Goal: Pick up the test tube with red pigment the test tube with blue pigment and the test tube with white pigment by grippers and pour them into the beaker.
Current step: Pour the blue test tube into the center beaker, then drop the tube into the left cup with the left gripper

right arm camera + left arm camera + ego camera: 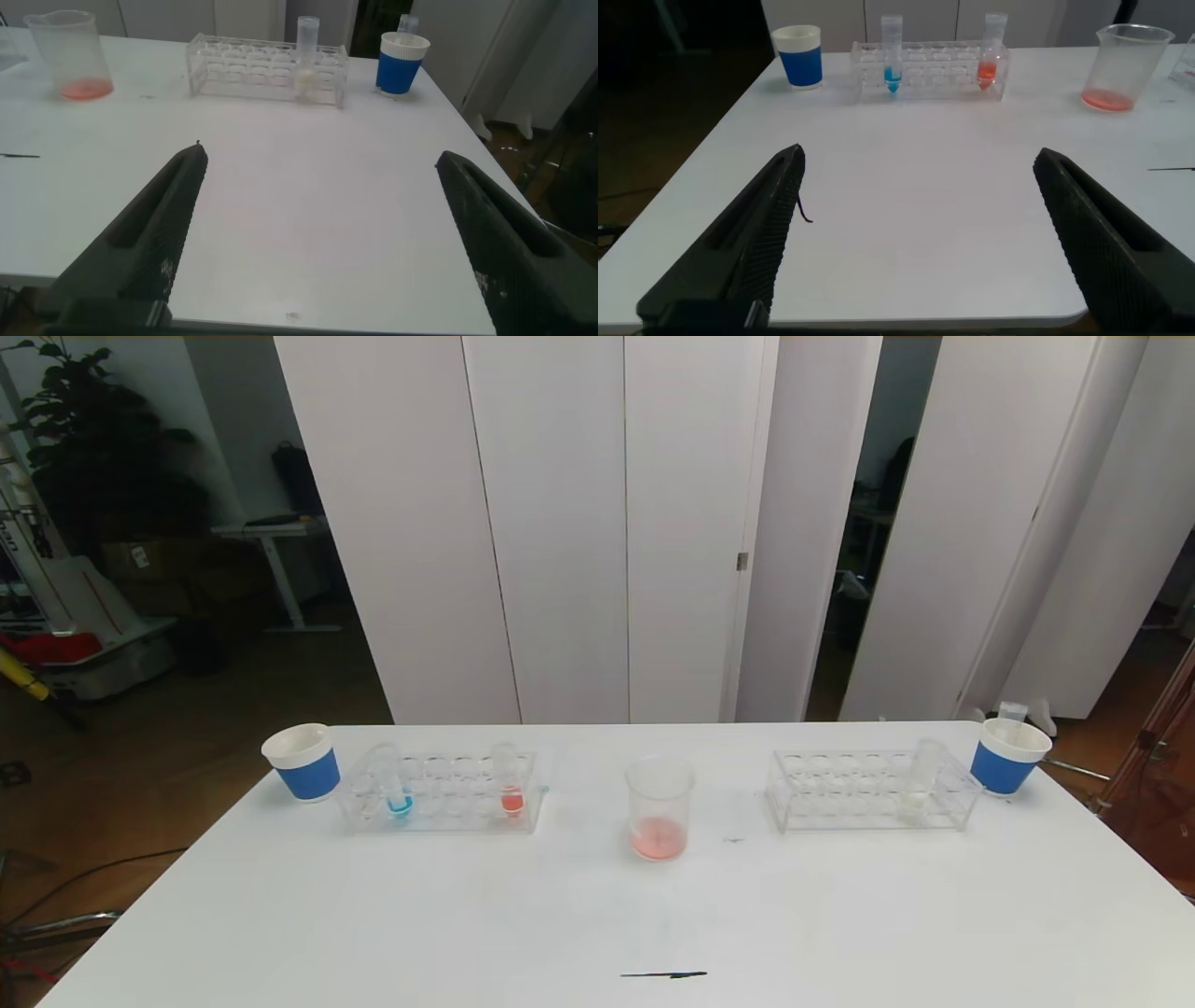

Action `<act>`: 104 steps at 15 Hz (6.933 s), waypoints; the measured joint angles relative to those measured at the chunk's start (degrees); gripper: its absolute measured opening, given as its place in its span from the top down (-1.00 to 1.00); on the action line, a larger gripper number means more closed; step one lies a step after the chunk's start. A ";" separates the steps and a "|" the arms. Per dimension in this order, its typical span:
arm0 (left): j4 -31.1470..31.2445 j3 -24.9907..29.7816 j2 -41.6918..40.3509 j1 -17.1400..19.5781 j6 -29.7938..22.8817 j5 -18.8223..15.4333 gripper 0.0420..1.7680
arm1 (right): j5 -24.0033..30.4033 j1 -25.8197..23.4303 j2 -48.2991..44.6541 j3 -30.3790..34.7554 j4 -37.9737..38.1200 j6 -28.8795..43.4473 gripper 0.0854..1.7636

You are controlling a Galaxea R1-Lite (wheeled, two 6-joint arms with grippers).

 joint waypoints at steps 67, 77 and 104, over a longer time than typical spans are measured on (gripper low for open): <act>-75.41 -36.85 125.65 -0.84 -6.30 8.62 -0.98 | 0.00 0.00 0.00 0.00 0.00 -0.05 -0.98; -75.89 -38.34 127.64 -0.74 -5.45 8.17 0.25 | -0.01 -0.05 0.00 0.00 0.02 0.00 -0.98; -73.81 -38.56 115.02 -1.56 2.30 7.18 0.39 | 0.00 0.00 0.00 0.00 -0.02 0.00 -0.98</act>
